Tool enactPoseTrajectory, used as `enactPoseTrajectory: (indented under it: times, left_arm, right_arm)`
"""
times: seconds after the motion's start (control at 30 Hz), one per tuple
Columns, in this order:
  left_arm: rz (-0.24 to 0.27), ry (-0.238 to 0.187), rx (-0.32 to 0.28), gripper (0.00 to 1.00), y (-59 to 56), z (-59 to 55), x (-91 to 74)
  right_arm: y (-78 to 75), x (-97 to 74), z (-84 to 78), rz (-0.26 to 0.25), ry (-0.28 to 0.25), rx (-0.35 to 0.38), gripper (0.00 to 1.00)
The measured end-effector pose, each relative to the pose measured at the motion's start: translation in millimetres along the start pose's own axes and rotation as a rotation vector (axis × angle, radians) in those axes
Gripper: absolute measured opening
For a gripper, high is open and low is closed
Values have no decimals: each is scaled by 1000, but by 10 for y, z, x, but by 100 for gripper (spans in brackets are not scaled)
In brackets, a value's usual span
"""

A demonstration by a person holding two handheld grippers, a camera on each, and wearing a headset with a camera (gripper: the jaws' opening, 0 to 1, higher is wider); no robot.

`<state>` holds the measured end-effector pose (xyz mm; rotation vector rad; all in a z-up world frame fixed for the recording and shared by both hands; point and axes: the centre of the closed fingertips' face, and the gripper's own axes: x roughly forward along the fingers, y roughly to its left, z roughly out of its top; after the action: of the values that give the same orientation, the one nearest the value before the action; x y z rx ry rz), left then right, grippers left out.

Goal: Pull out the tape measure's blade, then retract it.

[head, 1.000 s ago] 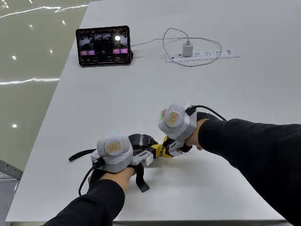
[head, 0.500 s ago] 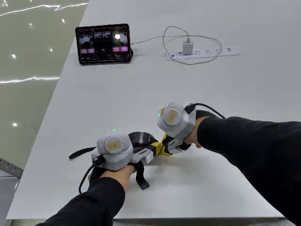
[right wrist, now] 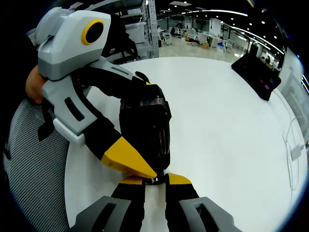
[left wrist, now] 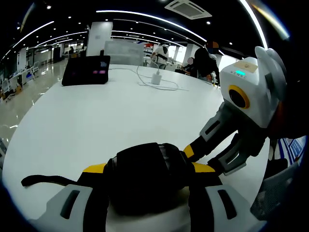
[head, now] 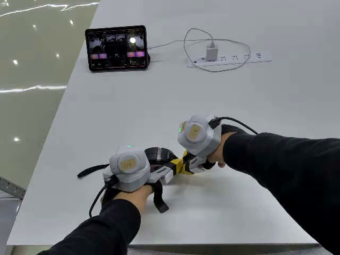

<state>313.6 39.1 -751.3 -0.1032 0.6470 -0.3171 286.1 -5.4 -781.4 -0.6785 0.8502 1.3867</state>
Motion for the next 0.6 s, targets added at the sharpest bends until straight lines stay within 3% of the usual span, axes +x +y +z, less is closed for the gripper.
enactPoseTrajectory:
  times: [0.37, 0.6]
  left_arm:
    - [-13, 17, 53, 64, -11, 1, -8]
    - [-39, 18, 61, 71, -65, 20, -20]
  right_arm:
    - [6, -34, -5, -14, 2, -24, 13]
    - [1, -102, -39, -22, 4, -33, 15]
